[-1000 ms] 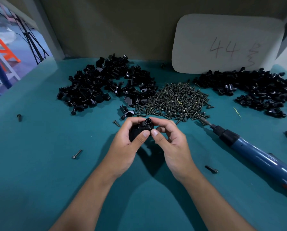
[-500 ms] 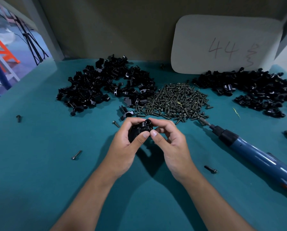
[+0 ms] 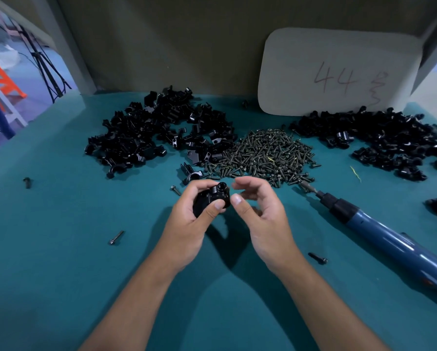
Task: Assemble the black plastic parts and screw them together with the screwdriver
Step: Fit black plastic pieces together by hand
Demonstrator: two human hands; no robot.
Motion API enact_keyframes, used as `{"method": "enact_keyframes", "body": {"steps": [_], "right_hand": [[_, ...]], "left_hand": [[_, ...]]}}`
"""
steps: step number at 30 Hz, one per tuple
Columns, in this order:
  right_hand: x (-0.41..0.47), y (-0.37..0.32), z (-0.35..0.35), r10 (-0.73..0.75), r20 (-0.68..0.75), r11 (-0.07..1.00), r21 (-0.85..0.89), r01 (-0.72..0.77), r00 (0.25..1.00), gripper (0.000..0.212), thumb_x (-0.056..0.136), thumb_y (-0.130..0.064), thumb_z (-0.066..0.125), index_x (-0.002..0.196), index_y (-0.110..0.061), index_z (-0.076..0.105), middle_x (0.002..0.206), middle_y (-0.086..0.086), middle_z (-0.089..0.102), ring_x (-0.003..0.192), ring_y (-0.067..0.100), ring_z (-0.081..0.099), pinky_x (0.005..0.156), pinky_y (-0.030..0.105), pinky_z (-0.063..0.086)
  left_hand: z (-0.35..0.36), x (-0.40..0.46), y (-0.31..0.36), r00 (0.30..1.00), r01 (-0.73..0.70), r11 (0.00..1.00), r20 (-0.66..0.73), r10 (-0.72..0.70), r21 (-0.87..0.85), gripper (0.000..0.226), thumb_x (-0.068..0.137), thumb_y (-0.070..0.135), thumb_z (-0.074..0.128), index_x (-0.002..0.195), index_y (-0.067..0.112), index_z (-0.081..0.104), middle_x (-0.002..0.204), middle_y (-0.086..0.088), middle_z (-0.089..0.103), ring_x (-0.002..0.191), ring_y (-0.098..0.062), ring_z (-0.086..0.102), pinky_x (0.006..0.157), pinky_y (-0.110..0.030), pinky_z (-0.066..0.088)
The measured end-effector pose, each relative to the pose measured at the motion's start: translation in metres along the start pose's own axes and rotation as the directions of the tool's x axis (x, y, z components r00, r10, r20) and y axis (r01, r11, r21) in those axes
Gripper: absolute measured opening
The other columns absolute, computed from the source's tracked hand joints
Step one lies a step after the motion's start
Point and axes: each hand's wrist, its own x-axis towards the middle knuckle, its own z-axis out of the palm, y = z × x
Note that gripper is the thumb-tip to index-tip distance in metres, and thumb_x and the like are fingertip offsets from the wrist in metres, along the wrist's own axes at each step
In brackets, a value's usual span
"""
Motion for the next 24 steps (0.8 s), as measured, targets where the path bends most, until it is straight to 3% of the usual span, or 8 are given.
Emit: {"method": "enact_keyframes", "body": {"steps": [3, 6, 8, 12, 14, 18, 21, 24], "right_hand": [[0.018, -0.008, -0.016, -0.086, -0.107, 0.926, -0.375, 0.040, 0.991, 0.012, 0.098, -0.030, 0.063, 0.106, -0.038, 0.061, 0.105, -0.020, 0.062, 0.101, 0.002, 0.060, 0.078, 0.013, 0.045], [0.051, -0.003, -0.031, 0.004, -0.031, 0.590, -0.807, -0.027, 1.000, 0.014, 0.099, -0.031, 0.063, 0.114, -0.031, 0.063, 0.112, -0.013, 0.054, 0.111, 0.013, 0.050, 0.091, 0.024, 0.040], [0.066, 0.004, -0.033, 0.083, 0.003, 0.387, -0.922, -0.030, 0.997, 0.025, 0.099, -0.030, 0.064, 0.122, -0.023, 0.063, 0.121, -0.002, 0.056, 0.116, 0.021, 0.045, 0.100, 0.032, 0.039], [0.073, 0.004, -0.032, 0.028, 0.085, 0.172, -0.982, 0.079, 0.996, 0.019, 0.101, -0.021, 0.062, 0.120, -0.022, 0.064, 0.117, 0.002, 0.060, 0.107, 0.020, 0.049, 0.098, 0.031, 0.040], [0.067, 0.003, -0.031, 0.005, 0.085, 0.154, -0.985, 0.083, 0.996, 0.027, 0.097, -0.009, 0.064, 0.121, -0.021, 0.065, 0.113, 0.002, 0.060, 0.103, 0.020, 0.053, 0.089, 0.031, 0.046], [0.054, 0.003, -0.036, 0.002, 0.055, 0.222, -0.974, 0.053, 0.998, 0.041, 0.091, 0.005, 0.066, 0.126, -0.017, 0.062, 0.110, 0.003, 0.061, 0.089, 0.023, 0.061, 0.071, 0.033, 0.048], [0.047, 0.002, -0.042, -0.021, 0.054, 0.302, -0.951, 0.058, 0.998, 0.032, 0.094, 0.004, 0.064, 0.122, -0.012, 0.064, 0.107, 0.007, 0.067, 0.089, 0.023, 0.063, 0.075, 0.039, 0.055], [0.042, 0.004, -0.044, -0.003, 0.076, 0.290, -0.954, 0.074, 0.997, 0.018, 0.100, -0.012, 0.062, 0.117, -0.012, 0.068, 0.109, 0.005, 0.065, 0.095, 0.022, 0.060, 0.079, 0.040, 0.055]], "left_hand": [[0.000, 0.000, 0.000, 1.000, 0.006, 1.000, -0.008, -0.006, 0.001, 0.028, 0.087, 0.046, 0.069, 0.113, 0.040, 0.062, 0.114, -0.003, 0.071, 0.107, -0.024, 0.069, 0.103, -0.054, 0.050], [-0.001, -0.001, -0.001, 0.999, 0.048, 0.999, 0.011, -0.048, -0.020, 0.028, 0.085, 0.049, 0.069, 0.112, 0.043, 0.062, 0.111, -0.007, 0.074, 0.104, -0.024, 0.070, 0.103, -0.050, 0.051], [-0.003, -0.001, -0.002, 0.998, 0.069, 0.997, 0.017, -0.068, -0.040, 0.031, 0.085, 0.052, 0.070, 0.113, 0.043, 0.061, 0.112, -0.006, 0.074, 0.105, -0.024, 0.070, 0.104, -0.049, 0.051], [-0.004, 0.000, -0.002, 0.996, 0.083, 0.994, 0.017, -0.082, -0.073, 0.032, 0.084, 0.054, 0.070, 0.113, 0.043, 0.062, 0.113, -0.004, 0.074, 0.106, -0.022, 0.070, 0.104, -0.047, 0.051], [-0.004, 0.001, -0.003, 0.996, 0.091, 0.993, 0.019, -0.090, -0.076, 0.030, 0.084, 0.052, 0.070, 0.112, 0.044, 0.062, 0.114, -0.002, 0.074, 0.106, -0.021, 0.071, 0.103, -0.045, 0.051], [-0.003, 0.000, 0.000, 0.995, 0.096, 0.991, 0.031, -0.094, -0.089, 0.029, 0.084, 0.050, 0.069, 0.111, 0.043, 0.062, 0.114, -0.001, 0.074, 0.107, -0.020, 0.070, 0.098, -0.035, 0.053], [-0.002, 0.000, 0.001, 0.995, 0.099, 0.991, 0.026, -0.097, -0.094, 0.029, 0.083, 0.052, 0.069, 0.110, 0.044, 0.062, 0.113, -0.003, 0.074, 0.103, -0.021, 0.071, 0.091, -0.029, 0.054], [-0.002, 0.000, 0.001, 0.995, 0.100, 0.989, 0.023, -0.098, -0.106, 0.028, 0.083, 0.051, 0.069, 0.109, 0.044, 0.062, 0.112, -0.002, 0.075, 0.102, -0.021, 0.072, 0.089, -0.024, 0.053]]}}
